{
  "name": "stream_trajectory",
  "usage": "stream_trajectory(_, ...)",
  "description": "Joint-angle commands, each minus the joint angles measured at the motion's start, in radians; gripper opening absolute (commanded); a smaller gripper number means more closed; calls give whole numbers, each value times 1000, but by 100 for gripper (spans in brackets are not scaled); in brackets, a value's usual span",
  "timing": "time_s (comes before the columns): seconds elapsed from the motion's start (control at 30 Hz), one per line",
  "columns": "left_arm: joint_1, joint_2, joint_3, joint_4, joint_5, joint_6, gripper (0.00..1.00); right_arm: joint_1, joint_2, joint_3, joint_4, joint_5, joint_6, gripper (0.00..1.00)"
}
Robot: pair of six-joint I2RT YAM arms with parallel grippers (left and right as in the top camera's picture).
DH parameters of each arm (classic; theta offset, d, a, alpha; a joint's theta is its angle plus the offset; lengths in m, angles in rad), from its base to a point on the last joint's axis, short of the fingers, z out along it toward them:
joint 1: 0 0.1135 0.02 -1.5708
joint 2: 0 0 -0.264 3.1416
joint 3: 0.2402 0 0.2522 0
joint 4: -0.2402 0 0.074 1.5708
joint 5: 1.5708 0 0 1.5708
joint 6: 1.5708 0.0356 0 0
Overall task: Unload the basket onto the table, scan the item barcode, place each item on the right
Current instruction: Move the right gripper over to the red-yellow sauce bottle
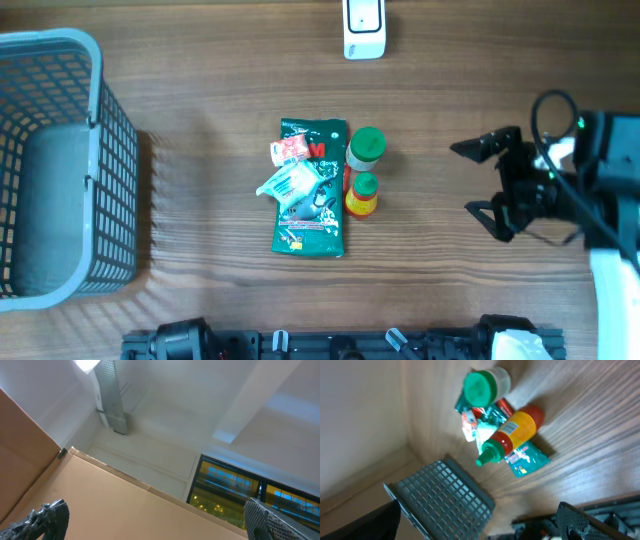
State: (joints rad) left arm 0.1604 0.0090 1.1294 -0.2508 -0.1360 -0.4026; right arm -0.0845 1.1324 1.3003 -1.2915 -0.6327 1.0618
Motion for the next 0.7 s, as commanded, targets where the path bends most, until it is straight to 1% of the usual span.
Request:
stream_trajectory(0.0,8,-3,1,-2,4,-6,100,37,93,20,-8,-42,26,97)
stream_trajectory(0.07,8,-3,1,-5,5,-6,100,77,130,20,-8,-16,73,96)
stream_trajectory(0.2,8,-3,1,-5,5,-6,100,231,206,29,24,119,260,94)
stream_trajectory(0.3,8,-3,1,-21,5,-6,100,326,252,44,59,167,370,94)
stream_trajectory(0.53,8,-3,1,-34,5,-6,100,455,357,136,72,267,516,94)
stream_trajectory(0.67,8,-3,1,-40,5,-6,100,522,450,215,55,336,544,94)
